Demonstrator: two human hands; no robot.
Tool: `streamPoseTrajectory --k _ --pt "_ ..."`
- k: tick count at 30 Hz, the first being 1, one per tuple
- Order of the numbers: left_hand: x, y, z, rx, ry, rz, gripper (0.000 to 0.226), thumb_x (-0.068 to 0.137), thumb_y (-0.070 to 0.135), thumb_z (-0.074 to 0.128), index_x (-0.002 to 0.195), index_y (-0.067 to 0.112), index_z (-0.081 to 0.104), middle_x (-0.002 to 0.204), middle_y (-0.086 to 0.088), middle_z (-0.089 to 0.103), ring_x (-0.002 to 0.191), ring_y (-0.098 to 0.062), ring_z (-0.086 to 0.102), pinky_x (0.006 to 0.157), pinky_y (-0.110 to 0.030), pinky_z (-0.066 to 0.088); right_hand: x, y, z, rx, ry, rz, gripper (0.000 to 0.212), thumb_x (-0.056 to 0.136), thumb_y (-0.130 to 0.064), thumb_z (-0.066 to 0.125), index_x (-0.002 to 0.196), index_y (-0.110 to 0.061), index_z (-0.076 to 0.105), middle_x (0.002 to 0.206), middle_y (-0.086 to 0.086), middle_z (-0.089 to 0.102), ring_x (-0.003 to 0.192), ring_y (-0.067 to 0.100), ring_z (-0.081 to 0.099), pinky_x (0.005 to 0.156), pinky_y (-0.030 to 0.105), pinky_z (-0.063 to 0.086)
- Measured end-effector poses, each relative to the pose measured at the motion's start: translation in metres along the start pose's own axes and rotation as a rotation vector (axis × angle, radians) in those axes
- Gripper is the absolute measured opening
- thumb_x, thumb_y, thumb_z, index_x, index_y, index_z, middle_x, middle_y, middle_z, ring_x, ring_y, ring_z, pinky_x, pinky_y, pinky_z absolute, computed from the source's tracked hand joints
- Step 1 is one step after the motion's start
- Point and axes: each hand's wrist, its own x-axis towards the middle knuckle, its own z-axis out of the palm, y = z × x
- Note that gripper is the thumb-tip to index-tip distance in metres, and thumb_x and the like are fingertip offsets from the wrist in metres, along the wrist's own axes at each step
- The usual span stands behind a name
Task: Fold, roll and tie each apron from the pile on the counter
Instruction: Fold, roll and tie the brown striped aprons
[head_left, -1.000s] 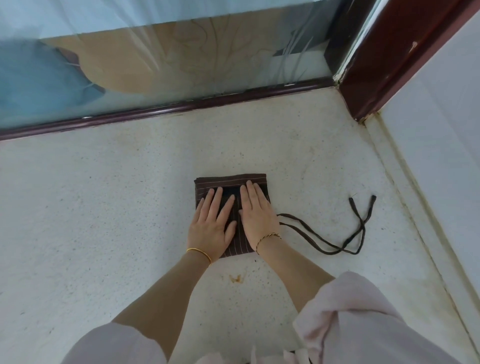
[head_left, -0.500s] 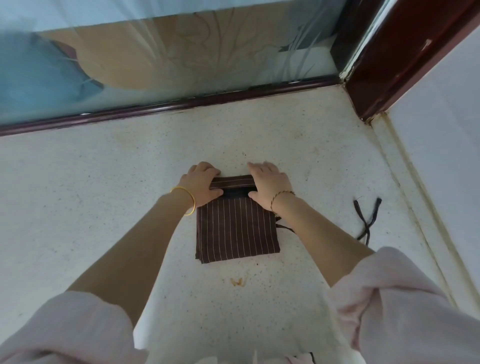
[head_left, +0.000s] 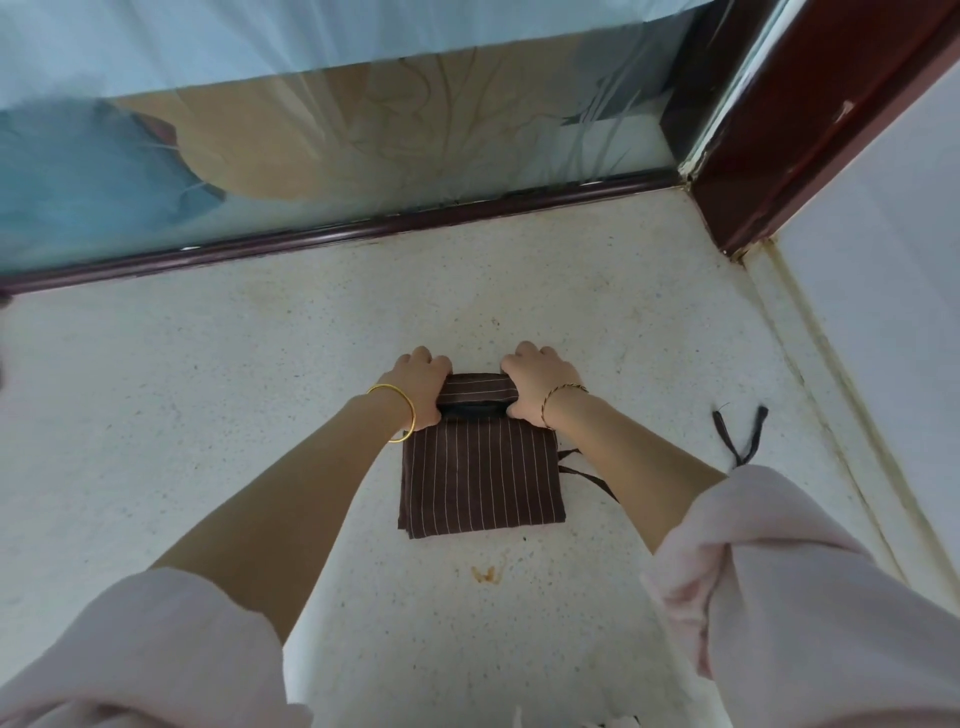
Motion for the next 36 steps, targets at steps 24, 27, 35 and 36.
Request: streamPoseTrajectory --k 24,27,35,36 --pt "-0.098 -0.005 0.063 0.147 0.382 0.442 0.035 0.072 0.012 0.071 0.099 0.014 0.048 0.096 -0.005 0.063 0.078 -0.021 0.06 0.064 -0.029 0.052 -0.114 0.001 0.052 0.017 0.228 -0.219 0.04 0.08 -0.002 0.057 0.118 -0.011 0.048 0.091 0.005 0.057 0.074 0.019 0.051 0.063 0.029 0.041" --pt "-0.103 0.005 0.046 -0.036 0.1 0.263 0.021 0.088 0.025 0.057 0.103 0.022 0.043 0.096 -0.001 0.06 0.081 -0.018 0.057 0.068 -0.027 0.048 -0.118 0.01 0.042 0.227 0.064 -0.13 0.033 0.088 -0.023 0.058 0.118 -0.019 0.047 0.104 0.0 0.058 0.089 0.017 0.057 0.078 0.029 0.049" --pt "-0.109 -0.004 0.05 -1.04 -0.292 -0.131 0.022 0.085 0.023 0.067 0.105 0.019 0.059 0.109 -0.008 0.065 0.1 -0.023 0.063 0.089 -0.039 0.054 -0.121 0.026 0.049 0.735 -0.097 -0.005 0.026 0.096 -0.037 0.046 0.115 -0.023 0.036 0.105 0.011 0.058 0.095 0.027 0.061 0.081 0.04 0.053" --pt "-0.111 -0.003 0.053 -1.113 -0.269 -0.16 0.023 0.085 0.023 0.067 0.106 0.018 0.059 0.109 -0.009 0.065 0.1 -0.023 0.064 0.09 -0.039 0.054 -0.121 0.024 0.052 0.732 -0.09 0.016 0.026 0.097 -0.038 0.044 0.116 -0.023 0.035 0.105 0.012 0.058 0.094 0.028 0.061 0.081 0.041 0.053"
